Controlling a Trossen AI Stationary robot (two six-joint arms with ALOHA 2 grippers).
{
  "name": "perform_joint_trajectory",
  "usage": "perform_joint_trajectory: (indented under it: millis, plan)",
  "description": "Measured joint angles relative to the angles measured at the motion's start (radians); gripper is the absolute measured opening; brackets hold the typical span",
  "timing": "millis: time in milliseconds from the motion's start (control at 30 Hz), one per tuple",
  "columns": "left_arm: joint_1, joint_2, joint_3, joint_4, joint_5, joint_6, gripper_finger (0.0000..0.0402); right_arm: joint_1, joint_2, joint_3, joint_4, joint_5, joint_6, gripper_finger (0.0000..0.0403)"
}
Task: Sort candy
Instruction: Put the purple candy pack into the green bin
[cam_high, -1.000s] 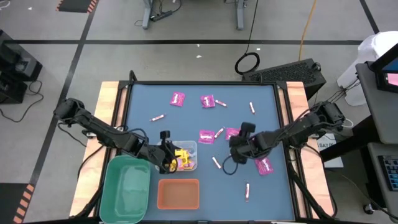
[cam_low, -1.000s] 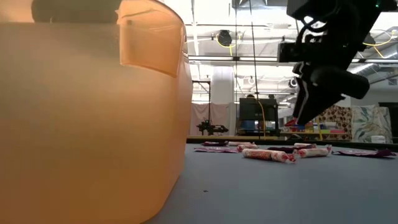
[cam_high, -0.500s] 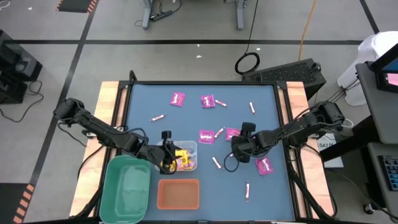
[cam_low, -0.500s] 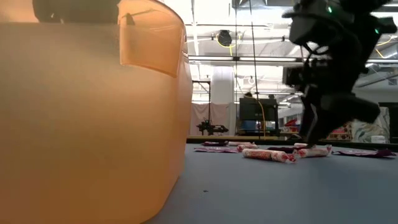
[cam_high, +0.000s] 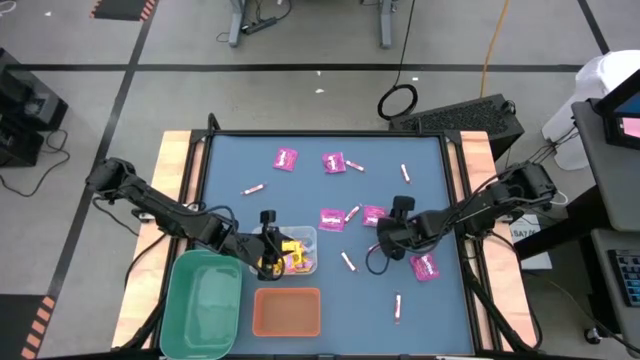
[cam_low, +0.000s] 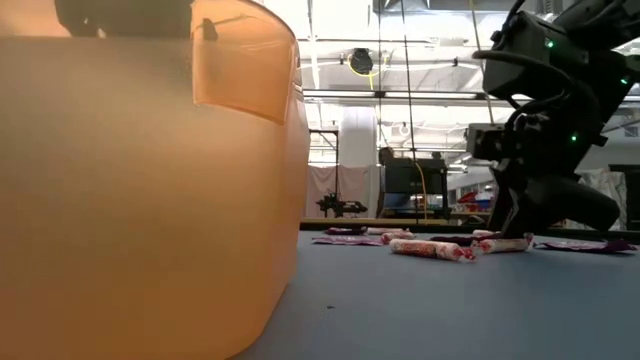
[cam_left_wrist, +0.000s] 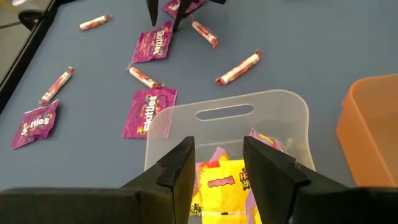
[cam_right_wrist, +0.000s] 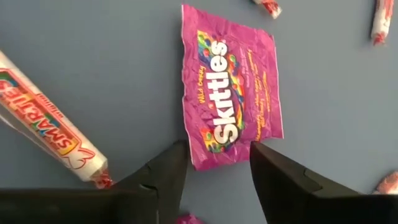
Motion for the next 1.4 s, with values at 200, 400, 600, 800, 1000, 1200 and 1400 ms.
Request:
perform_joint_trajectory:
  millis: [200,400,600,800,1000,1200,1400]
  plan:
    - [0.0,0.0,0.0,0.014,0.0,0.001,0.0142,0.0,0.002,-0.006,0.022,0.008,-0.022,0.0121]
    - [0.0,0.0,0.0,0.015,0.0,0.001,0.0142,-0.015,0.005,-0.008,0.044,-0.006,-0.063,0.0056]
    - [0.0,0.0,0.0,0.015,0.0,0.001,0.0142,-0.033,0.006,-0.009,0.059,-0.036,-0.061,0.0006]
    - [0.0,0.0,0.0,0.024,-0.003,0.019,0.0142,-0.003,-0.018,0.001,0.092,-0.03,-0.021,0.0001]
    - [0.001,0.0,0.0,0.208,-0.054,0.172,0.0142,0.054,-0.057,0.066,0.102,0.005,0.016,0.0]
    - [0.003,0.0,0.001,0.381,-0.058,0.258,0.0142,0.126,-0.099,0.14,0.108,0.063,0.019,0.0]
    - [0.012,0.006,0.001,0.399,-0.056,0.253,0.0142,0.193,-0.119,0.209,0.105,0.155,0.012,0.0]
